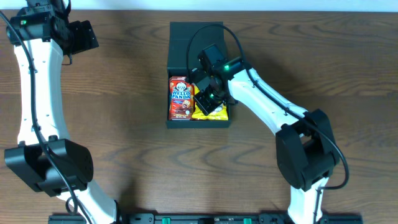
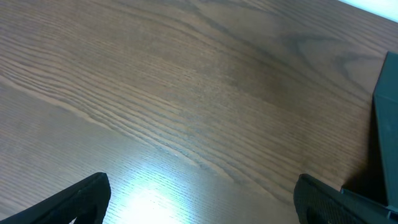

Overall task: Pack container
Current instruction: 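Release and press the yellow bag flat in the box, right gripper, then move both grippers to the green box lid's top edge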

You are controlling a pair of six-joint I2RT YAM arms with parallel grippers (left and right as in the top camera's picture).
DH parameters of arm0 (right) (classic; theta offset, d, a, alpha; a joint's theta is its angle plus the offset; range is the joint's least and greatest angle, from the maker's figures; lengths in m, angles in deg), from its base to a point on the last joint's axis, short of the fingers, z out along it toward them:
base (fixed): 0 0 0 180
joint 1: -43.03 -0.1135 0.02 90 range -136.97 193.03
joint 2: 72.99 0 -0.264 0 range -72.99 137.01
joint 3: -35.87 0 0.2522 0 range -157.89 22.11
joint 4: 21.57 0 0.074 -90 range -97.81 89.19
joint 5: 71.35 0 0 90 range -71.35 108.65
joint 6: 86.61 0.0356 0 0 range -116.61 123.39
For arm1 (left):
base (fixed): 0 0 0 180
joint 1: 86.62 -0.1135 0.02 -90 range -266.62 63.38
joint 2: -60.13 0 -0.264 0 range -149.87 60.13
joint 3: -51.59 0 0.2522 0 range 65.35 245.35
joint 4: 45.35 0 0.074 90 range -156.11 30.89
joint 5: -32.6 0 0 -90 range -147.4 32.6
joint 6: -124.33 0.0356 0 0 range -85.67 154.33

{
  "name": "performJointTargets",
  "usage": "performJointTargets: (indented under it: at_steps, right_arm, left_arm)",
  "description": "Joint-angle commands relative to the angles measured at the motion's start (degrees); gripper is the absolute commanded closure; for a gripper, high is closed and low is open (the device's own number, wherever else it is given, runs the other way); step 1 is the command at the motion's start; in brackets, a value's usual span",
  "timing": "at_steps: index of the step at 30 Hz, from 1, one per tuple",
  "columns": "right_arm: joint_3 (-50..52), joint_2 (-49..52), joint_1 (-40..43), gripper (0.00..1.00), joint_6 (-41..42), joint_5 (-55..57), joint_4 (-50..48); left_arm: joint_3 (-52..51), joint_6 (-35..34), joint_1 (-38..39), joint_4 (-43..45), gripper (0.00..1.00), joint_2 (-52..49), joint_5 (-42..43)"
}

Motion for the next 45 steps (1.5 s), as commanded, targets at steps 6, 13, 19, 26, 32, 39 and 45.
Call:
performJointTargets:
  at_steps: [6,13,19,26,32,39,45]
  right_arm:
    - [-11.93,-4.2,1.68,0.98,-2.19,-1.07,2.54]
    - [-14.71,-5.31,8.96,0.99,-2.99,-1.07,-2.91]
    - [-14.64,-1.4,18.58,0.98,3.63,-2.12,-5.97]
    - [-14.64,5.64,25.16,0.99,7.5,-10.73,-7.63]
    - [-14.64,11.04,25.09,0.98,8.72,-13.35,-10.73]
    - [-14.64,17.53,25.33,0.98,12.9,-19.76,-15.17]
    - [-14.64,20.92,25.2,0.99,15.04,-21.92,-16.9]
  left_arm:
    - [0.48,1.01,0.26,0.39,0.05,-0.04,4.85]
    - [0.46,0.96,1.4,2.43,0.08,-0.83,12.92]
    - [0.46,0.31,2.8,5.27,0.16,-5.51,23.28]
    - [0.46,-6.49,6.19,8.94,0.73,-15.43,27.28]
    - [0.46,-14.16,9.6,12.24,0.94,-21.86,28.44]
    - [0.48,-20.17,13.97,15.02,0.94,-26.75,29.35]
    - [0.48,-27.93,15.52,16.57,0.94,-28.72,28.09]
